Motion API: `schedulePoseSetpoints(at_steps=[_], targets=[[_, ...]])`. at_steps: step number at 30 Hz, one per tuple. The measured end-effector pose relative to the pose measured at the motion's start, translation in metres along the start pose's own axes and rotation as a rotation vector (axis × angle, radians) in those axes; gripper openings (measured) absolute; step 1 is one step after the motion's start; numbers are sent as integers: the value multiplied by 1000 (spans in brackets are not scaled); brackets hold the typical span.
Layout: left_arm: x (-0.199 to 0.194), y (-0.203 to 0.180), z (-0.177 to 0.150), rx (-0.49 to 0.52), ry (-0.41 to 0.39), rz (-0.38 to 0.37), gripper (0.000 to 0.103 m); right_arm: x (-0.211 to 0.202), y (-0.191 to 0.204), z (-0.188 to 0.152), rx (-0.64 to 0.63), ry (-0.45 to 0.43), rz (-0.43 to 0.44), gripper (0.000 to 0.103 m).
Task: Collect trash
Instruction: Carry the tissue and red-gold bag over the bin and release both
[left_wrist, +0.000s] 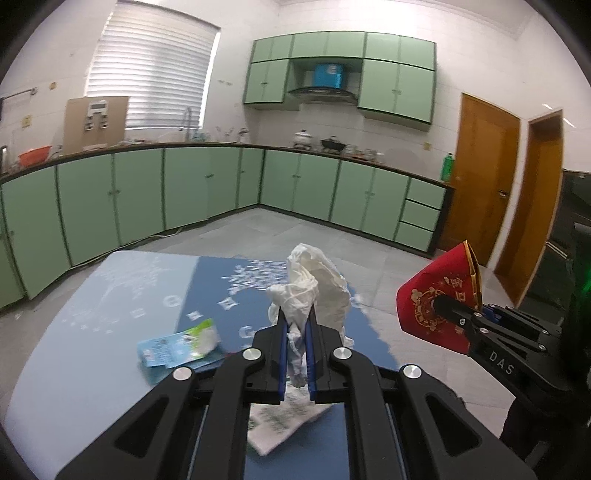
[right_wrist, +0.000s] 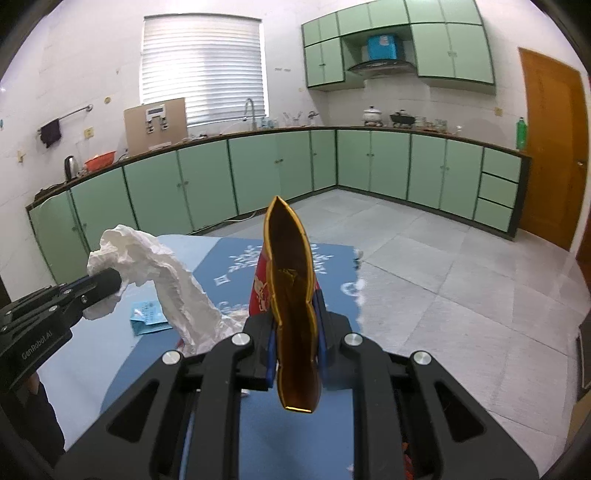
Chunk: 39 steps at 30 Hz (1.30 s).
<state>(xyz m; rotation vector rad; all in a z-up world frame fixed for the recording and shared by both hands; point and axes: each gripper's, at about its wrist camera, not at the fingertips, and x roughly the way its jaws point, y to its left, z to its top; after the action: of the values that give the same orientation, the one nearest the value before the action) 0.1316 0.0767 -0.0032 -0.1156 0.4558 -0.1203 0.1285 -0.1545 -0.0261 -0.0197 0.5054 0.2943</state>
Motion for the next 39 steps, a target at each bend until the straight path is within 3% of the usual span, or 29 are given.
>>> schedulePoseSetpoints(at_steps=[18,29,39], targets=[[40,-117,-20,104,76,-217,8,-40,-114,-44,99,39,-210,16],[82,-179,-51,159,166,-290,8,-33,-169,-87,171,123,-301,16],[121,-212,-73,179,231,-313,8,-6,-202,-122,231,206,-333,16]])
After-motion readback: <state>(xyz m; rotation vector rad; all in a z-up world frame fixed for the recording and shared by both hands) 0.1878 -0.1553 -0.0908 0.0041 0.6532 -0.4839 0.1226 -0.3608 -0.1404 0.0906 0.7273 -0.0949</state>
